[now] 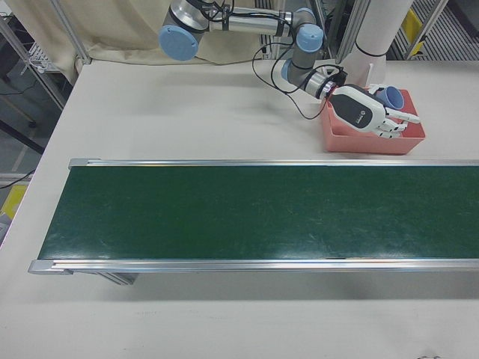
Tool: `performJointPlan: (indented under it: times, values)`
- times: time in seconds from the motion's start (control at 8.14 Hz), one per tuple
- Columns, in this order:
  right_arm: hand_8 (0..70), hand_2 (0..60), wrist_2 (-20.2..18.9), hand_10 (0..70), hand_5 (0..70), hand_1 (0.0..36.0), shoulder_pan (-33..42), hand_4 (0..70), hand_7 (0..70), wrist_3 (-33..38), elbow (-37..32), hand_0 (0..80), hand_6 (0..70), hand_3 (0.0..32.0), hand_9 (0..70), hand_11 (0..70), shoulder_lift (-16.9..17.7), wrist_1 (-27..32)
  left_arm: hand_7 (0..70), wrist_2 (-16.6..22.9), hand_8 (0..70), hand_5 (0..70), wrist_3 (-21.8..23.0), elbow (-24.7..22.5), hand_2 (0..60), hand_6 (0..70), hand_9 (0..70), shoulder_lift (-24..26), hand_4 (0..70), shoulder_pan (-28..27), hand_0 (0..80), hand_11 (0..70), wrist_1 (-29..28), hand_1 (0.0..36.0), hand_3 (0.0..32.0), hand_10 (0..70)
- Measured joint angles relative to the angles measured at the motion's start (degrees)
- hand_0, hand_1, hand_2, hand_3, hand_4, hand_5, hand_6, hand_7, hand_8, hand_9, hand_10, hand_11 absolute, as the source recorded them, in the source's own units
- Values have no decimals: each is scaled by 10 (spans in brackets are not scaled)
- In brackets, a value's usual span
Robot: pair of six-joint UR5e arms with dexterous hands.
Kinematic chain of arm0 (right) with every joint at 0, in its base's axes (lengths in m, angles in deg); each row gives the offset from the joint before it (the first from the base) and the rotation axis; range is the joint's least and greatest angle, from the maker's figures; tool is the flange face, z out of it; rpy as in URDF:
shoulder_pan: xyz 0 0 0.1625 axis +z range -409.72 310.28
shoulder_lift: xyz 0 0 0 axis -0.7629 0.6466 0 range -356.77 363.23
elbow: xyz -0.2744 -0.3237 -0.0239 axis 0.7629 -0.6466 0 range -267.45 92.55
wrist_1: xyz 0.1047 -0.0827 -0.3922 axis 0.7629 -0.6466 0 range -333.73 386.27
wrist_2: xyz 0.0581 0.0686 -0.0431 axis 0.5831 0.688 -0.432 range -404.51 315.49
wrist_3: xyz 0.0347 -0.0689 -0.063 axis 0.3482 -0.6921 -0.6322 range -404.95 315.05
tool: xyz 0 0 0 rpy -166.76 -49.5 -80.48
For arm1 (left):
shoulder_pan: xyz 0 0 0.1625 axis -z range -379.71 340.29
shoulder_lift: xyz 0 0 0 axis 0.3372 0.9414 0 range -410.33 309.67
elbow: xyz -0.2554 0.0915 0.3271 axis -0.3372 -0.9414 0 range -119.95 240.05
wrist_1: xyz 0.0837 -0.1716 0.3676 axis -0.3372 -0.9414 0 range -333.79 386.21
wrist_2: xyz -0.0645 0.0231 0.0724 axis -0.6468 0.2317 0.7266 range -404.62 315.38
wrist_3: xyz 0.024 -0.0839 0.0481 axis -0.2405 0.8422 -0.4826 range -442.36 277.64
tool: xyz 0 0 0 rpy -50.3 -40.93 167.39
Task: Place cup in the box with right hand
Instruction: 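Lower the cup into the pink tray and open the right hand, then withdraw the open right hand upward away from the cup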
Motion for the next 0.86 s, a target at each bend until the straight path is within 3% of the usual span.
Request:
performJointPlan:
  times: [0.37, 0.61, 0.86]
  values:
    - [2, 47, 0, 0, 12, 81, -2, 0, 320, 1, 2, 391, 64, 0, 50, 0, 0, 2, 0, 0, 0, 0, 0, 0, 0, 0, 0, 0, 0, 0, 0, 0, 0, 0, 0, 0]
    - [0, 77, -1, 0, 12, 84, -2, 4, 247, 1, 4, 384, 51, 0, 35, 0, 1, 2, 0, 0, 0, 0, 0, 0, 0, 0, 0, 0, 0, 0, 0, 0, 0, 0, 0, 0]
    - [0, 84, 0, 0, 13, 85, -2, 3, 244, 2, 12, 383, 52, 0, 36, 0, 2, 1, 0, 0, 0, 0, 0, 0, 0, 0, 0, 0, 0, 0, 0, 0, 0, 0, 0, 0]
